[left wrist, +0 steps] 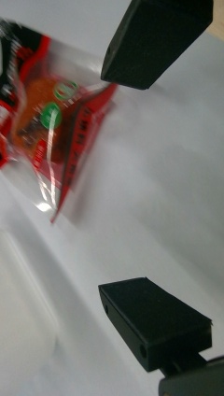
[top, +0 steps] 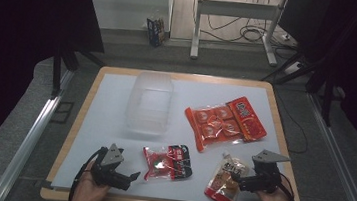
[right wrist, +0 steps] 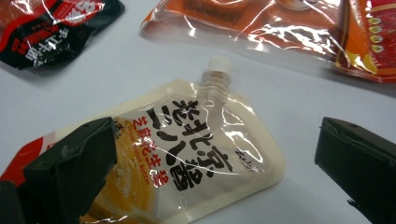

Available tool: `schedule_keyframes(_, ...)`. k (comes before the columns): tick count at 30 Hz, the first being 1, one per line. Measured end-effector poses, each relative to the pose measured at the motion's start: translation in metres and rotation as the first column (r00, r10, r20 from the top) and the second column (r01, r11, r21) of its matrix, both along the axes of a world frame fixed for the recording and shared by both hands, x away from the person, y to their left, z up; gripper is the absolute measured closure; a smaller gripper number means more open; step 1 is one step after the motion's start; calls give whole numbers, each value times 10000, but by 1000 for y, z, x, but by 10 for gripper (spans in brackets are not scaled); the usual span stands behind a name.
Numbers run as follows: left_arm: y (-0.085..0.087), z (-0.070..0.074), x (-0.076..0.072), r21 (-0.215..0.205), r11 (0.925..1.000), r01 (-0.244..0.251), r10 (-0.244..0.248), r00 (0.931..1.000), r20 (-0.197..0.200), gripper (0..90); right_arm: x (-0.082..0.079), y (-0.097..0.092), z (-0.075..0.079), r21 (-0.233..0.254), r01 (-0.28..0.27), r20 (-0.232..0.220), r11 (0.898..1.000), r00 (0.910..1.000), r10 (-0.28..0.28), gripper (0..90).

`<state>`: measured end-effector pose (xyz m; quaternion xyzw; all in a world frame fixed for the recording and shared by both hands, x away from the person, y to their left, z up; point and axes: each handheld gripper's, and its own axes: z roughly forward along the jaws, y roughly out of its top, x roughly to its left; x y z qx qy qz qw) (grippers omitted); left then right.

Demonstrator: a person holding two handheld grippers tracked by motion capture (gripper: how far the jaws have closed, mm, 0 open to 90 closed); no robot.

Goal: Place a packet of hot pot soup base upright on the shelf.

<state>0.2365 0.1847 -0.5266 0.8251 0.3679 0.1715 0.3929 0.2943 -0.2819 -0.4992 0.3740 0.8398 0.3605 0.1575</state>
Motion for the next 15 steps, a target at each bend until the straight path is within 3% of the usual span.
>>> schedule_keyframes(4,3,1,0,-321,9995,14,-14,10000,2,24,0,1,0,-103,-119,144,9999,9998,121,0)
schedule_keyframes(7,2,0,1,-285,9996,9,-8,10000,40,24,0,0,1,-37,-84,317,10000,9995,85,0)
schedule_keyframes(15,1,0,-1,-87,10000,40,-37,9996,278,19,2,-1,-1,38,-72,239,10000,9997,71,0)
